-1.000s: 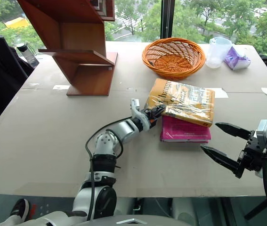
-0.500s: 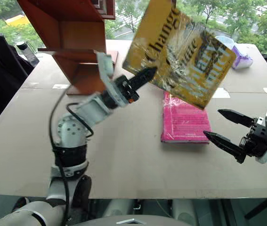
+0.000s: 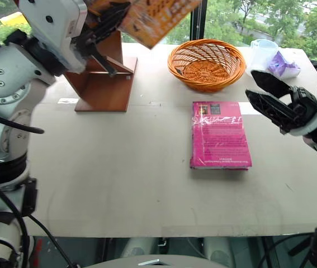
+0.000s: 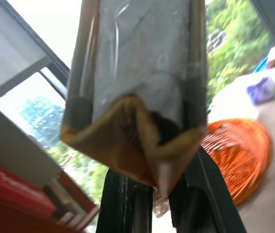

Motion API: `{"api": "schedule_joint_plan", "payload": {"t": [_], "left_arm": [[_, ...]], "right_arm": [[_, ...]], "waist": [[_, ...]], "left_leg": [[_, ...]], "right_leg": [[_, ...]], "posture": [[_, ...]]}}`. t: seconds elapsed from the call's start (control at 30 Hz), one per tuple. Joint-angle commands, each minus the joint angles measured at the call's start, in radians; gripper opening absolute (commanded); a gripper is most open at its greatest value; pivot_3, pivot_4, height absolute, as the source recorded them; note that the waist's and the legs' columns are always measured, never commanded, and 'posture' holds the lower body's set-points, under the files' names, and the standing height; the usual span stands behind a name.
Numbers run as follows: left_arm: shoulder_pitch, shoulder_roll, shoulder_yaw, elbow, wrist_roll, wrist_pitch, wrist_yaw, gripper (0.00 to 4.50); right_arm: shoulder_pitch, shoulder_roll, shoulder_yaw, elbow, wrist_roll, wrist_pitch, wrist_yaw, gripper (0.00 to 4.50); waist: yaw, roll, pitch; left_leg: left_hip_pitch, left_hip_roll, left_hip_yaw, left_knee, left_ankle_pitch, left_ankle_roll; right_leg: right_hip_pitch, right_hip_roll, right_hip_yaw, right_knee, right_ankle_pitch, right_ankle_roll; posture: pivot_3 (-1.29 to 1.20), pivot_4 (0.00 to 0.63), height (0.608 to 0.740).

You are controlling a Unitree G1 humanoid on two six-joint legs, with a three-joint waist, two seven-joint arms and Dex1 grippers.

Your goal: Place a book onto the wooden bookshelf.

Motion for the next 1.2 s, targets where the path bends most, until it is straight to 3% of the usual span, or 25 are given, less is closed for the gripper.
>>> {"api": "schedule_joint_plan", "payload": {"t": [0.03, 0.27, 0.4, 0.5, 0.7, 0.87, 1.0, 1.2], "left_arm": [[0.013, 0.114, 0.014, -0.100, 0.118, 0.035, -0.037, 0.02], [0.167, 0.278, 0.049, -0.195, 0.269, 0.144, -0.085, 0.02], [0.262, 0.391, 0.050, -0.161, 0.404, 0.201, -0.078, 0.02], [0.193, 0.370, -0.070, -0.073, 0.501, 0.192, -0.070, 0.02], [0.004, 0.213, -0.297, 0.137, 0.713, 0.147, -0.106, 0.02], [-0.076, 0.113, -0.343, 0.234, 0.857, 0.130, -0.091, 0.02], [-0.068, 0.058, -0.313, 0.233, 0.901, 0.150, -0.093, 0.02], [-0.048, 0.068, -0.325, 0.175, 1.070, 0.307, -0.199, 0.02]], "right_arm": [[-0.105, 0.027, 0.055, 0.107, -0.078, -0.037, 0.093, 4.50], [-0.210, 0.085, 0.103, 0.237, -0.187, -0.074, 0.191, 4.50], [-0.218, 0.106, 0.099, 0.241, -0.210, -0.076, 0.204, 4.50], [-0.205, 0.121, 0.091, 0.224, -0.217, -0.078, 0.195, 4.50], [-0.170, 0.139, 0.071, 0.167, -0.232, -0.087, 0.161, 4.50], [-0.135, 0.139, 0.050, 0.124, -0.234, -0.091, 0.131, 4.50], [-0.117, 0.135, 0.041, 0.100, -0.230, -0.089, 0.118, 4.50], [-0.115, 0.122, 0.036, 0.099, -0.234, -0.089, 0.116, 4.50]], "waist": [[-0.009, 0.000, 0.001], [-0.017, 0.002, 0.002], [-0.018, 0.004, 0.003], [-0.012, 0.004, 0.004], [-0.009, 0.004, 0.004], [-0.012, 0.004, 0.004], [-0.013, 0.003, 0.004], [-0.023, 0.003, 0.004]], "left_leg": [[0.000, 0.000, 0.000, 0.000, 0.000, 0.000], [0.000, 0.001, 0.000, -0.001, 0.001, -0.001], [0.000, 0.001, 0.000, -0.002, 0.001, -0.001], [0.000, 0.002, 0.000, -0.001, 0.000, -0.001], [0.000, 0.000, -0.001, 0.001, 0.001, -0.001], [0.000, -0.001, -0.001, 0.001, 0.001, -0.001], [0.001, -0.001, -0.003, 0.003, 0.002, -0.003], [0.002, 0.000, -0.001, 0.004, 0.003, -0.003]], "right_leg": [[0.000, 0.000, 0.000, 0.000, 0.000, 0.001], [-0.001, 0.000, -0.001, 0.001, 0.000, 0.001], [-0.002, 0.001, 0.000, 0.002, 0.000, 0.001], [-0.001, 0.001, -0.001, 0.002, 0.000, 0.001], [0.000, 0.001, -0.001, 0.004, 0.000, 0.001], [-0.003, 0.001, -0.001, 0.009, 0.000, 0.001], [-0.003, 0.001, -0.002, 0.016, 0.000, 0.001], [-0.004, 0.002, 0.000, 0.017, 0.000, 0.001]], "posture": [[0.00, 0.150, 0.740], [0.00, 0.150, 0.740], [0.00, 0.150, 0.740], [0.00, 0.150, 0.740], [0.00, 0.150, 0.740], [0.00, 0.150, 0.740], [0.00, 0.150, 0.740], [0.00, 0.150, 0.740]]}}
